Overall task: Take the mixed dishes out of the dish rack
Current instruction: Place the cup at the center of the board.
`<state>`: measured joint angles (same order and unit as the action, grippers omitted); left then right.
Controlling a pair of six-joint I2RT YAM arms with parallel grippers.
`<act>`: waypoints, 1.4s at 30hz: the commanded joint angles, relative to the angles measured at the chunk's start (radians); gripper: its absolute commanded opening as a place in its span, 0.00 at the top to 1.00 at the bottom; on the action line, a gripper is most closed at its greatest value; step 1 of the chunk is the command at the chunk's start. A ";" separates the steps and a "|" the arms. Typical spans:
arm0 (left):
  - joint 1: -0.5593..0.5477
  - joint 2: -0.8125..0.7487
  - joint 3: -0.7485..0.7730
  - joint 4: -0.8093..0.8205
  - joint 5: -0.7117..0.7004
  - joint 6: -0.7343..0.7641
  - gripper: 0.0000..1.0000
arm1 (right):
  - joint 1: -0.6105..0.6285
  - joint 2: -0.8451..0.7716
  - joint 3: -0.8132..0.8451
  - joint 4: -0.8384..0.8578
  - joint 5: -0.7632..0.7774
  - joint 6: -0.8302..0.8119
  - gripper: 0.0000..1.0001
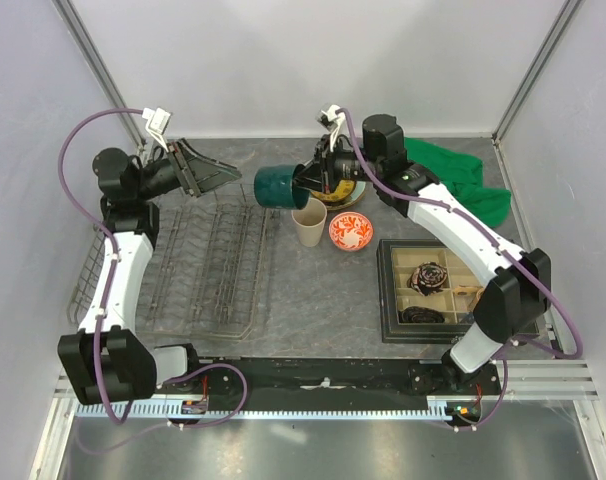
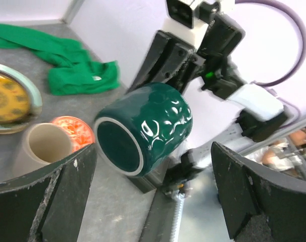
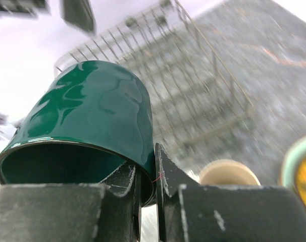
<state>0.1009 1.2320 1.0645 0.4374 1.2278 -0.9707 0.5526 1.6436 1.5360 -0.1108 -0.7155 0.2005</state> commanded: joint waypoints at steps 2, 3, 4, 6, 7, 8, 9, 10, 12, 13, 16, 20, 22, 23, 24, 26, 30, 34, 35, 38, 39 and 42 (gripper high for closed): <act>0.011 -0.040 0.136 -0.526 -0.045 0.562 0.01 | -0.008 -0.114 0.062 -0.208 0.105 -0.177 1.00; 0.014 -0.037 0.158 -0.576 -0.054 0.602 0.01 | -0.010 -0.119 0.068 -0.245 0.120 -0.223 1.00; 0.014 -0.037 0.169 -0.657 -0.066 0.644 0.01 | -0.010 -0.125 0.087 -0.282 0.157 -0.243 1.00; 0.017 -0.034 0.184 -0.730 -0.085 0.754 0.01 | -0.011 -0.128 0.105 -0.395 0.191 -0.306 1.00; 0.016 -0.034 0.190 -0.802 -0.109 0.792 0.01 | -0.011 -0.128 0.127 -0.436 0.227 -0.325 1.00; 0.017 -0.031 0.196 -0.834 -0.119 0.864 0.01 | -0.010 -0.123 0.136 -0.511 0.243 -0.344 1.00; 0.016 -0.029 0.209 -0.864 -0.132 0.900 0.01 | -0.011 -0.122 0.144 -0.547 0.260 -0.363 1.00; 0.017 -0.025 0.213 -0.897 -0.160 0.930 0.01 | -0.011 -0.119 0.154 -0.581 0.272 -0.400 1.00; 0.017 -0.023 0.221 -0.963 -0.185 1.018 0.01 | -0.008 -0.117 0.151 -0.662 0.307 -0.429 1.00; 0.017 -0.017 0.222 -0.977 -0.209 1.038 0.01 | -0.010 -0.113 0.153 -0.690 0.318 -0.456 1.00; 0.017 -0.008 0.230 -1.034 -0.255 1.130 0.01 | -0.006 -0.088 0.150 -0.811 0.373 -0.509 1.00; 0.017 0.000 0.226 -1.072 -0.297 1.184 0.01 | -0.003 -0.067 0.095 -0.857 0.435 -0.552 1.00; 0.017 0.003 0.226 -1.083 -0.309 1.201 0.01 | 0.006 -0.062 0.058 -0.856 0.456 -0.556 1.00; 0.017 0.003 0.227 -1.086 -0.310 1.205 0.01 | 0.013 -0.059 0.047 -0.854 0.473 -0.561 1.00; 0.019 0.004 0.226 -1.095 -0.315 1.207 0.01 | 0.018 -0.053 0.032 -0.856 0.481 -0.562 1.00; 0.016 0.007 0.224 -1.106 -0.318 1.219 0.01 | 0.032 -0.047 0.016 -0.848 0.496 -0.566 1.00; 0.016 0.012 0.219 -1.129 -0.350 1.250 0.01 | 0.064 -0.012 -0.022 -0.848 0.545 -0.575 1.00; 0.016 0.009 0.193 -1.131 -0.384 1.287 0.01 | 0.095 0.016 -0.051 -0.831 0.587 -0.578 1.00; 0.017 0.012 0.190 -1.131 -0.387 1.290 0.01 | 0.099 0.022 -0.054 -0.828 0.591 -0.578 1.00; 0.017 0.014 0.184 -1.137 -0.384 1.302 0.01 | 0.109 0.059 -0.054 -0.825 0.602 -0.581 1.00; 0.017 0.015 0.183 -1.138 -0.384 1.308 0.01 | 0.113 0.076 -0.051 -0.828 0.606 -0.584 1.00; 0.017 0.018 0.178 -1.144 -0.387 1.320 0.01 | 0.119 0.107 -0.043 -0.828 0.619 -0.585 1.00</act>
<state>0.1120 1.2442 1.2503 -0.6949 0.8555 0.2825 0.6628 1.7283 1.4712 -0.9733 -0.1238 -0.3756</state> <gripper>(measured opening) 0.990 0.154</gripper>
